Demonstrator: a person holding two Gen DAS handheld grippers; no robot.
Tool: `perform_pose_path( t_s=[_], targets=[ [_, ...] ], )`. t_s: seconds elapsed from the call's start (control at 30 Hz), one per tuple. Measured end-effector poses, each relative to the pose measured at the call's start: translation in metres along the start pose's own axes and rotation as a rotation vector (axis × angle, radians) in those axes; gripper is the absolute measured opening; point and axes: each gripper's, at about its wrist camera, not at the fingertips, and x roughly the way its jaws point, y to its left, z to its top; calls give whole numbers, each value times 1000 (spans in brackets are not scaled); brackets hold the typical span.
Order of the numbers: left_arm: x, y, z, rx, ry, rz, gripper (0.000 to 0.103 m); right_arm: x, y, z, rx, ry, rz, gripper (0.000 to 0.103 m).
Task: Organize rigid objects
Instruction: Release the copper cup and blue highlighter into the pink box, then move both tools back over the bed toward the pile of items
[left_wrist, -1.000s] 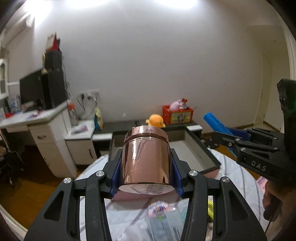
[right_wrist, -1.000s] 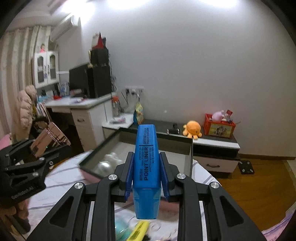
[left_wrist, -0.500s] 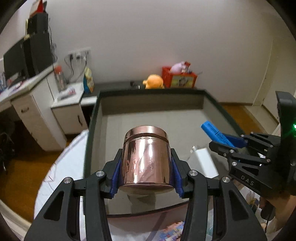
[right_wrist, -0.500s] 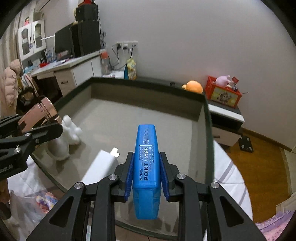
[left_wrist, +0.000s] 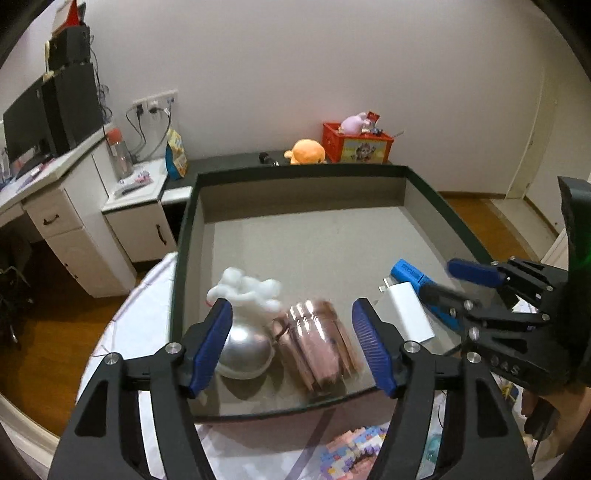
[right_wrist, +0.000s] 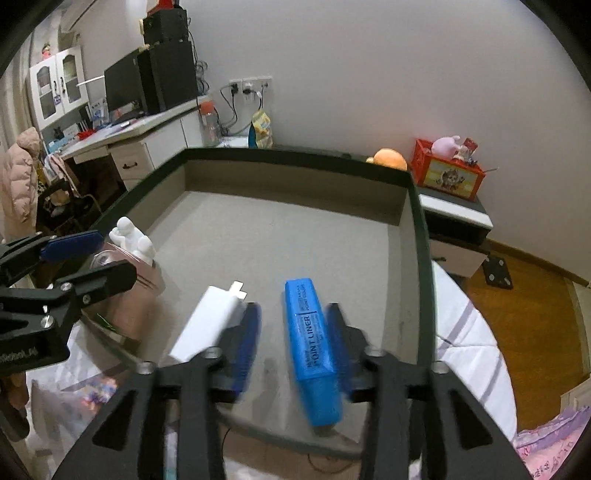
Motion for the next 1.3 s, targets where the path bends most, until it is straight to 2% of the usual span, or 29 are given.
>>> perform_pose_path(
  t_s=[0.03, 0.17, 0.2, 0.23, 0.33, 0.43, 0.5, 0.53, 0.83, 1.0, 1.1, 1.3],
  targets=[
    [-6, 1, 0, -6, -11, -5, 78, -8, 1, -2, -5, -18, -8, 66],
    [-53, 2, -3, -18, -96, -8, 80, -41, 2, -4, 15, -81, 2, 68],
    [-70, 0, -5, -17, -131, -8, 82, -51, 3, -4, 22, -102, -2, 71],
    [-85, -2, -8, -20, -166, -9, 88, -66, 4, -6, 30, -134, -4, 83],
    [-138, -11, -26, -10, -288, 0, 101, -109, 11, -15, 34, -225, 17, 84],
    [-174, -16, -47, -14, -368, 35, 103, -148, 23, -29, 21, -294, 23, 85],
    [-193, -19, -63, -19, -397, 53, 103, -172, 31, -41, 13, -341, 27, 91],
    [-203, -21, -73, -21, -416, 62, 103, -186, 36, -50, 13, -369, 13, 103],
    [-263, -36, -137, -33, -468, 77, 103, -260, 63, -116, 17, -521, -46, 103],
    [-280, -54, -166, -7, -500, 101, 103, -281, 81, -152, 13, -594, -130, 103],
    [-282, -63, -179, 16, -520, 125, 103, -284, 82, -168, 10, -603, -163, 103],
    [-265, -66, -191, 17, -456, 115, 103, -264, 72, -187, 43, -505, -168, 103]
  ],
)
